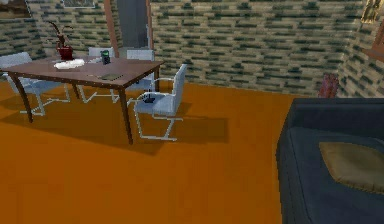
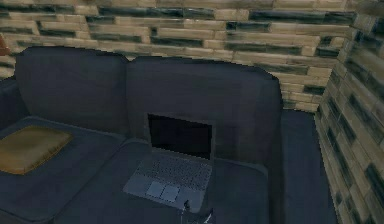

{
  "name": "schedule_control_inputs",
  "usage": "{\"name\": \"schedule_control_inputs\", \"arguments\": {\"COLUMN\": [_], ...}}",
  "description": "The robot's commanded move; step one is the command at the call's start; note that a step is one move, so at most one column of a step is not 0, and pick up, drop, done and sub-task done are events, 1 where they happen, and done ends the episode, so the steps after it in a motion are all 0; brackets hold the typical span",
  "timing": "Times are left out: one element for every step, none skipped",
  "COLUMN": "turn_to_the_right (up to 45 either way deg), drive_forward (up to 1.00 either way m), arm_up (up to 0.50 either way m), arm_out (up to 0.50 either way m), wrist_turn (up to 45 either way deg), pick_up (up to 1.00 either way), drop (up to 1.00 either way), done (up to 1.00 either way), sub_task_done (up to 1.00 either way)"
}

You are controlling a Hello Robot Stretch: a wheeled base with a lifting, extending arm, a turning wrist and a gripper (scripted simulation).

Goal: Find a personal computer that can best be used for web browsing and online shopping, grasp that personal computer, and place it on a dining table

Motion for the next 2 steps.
{"name": "schedule_control_inputs", "arguments": {"turn_to_the_right": [0.0,0.0], "drive_forward": [0.0,0.0], "arm_up": [0.46,0.0], "arm_out": [0.0,0.0], "wrist_turn": [0.0,-45.0], "pick_up": [0.0,0.0], "drop": [0.0,0.0], "done": [0.0,0.0], "sub_task_done": [0.0,0.0]}}
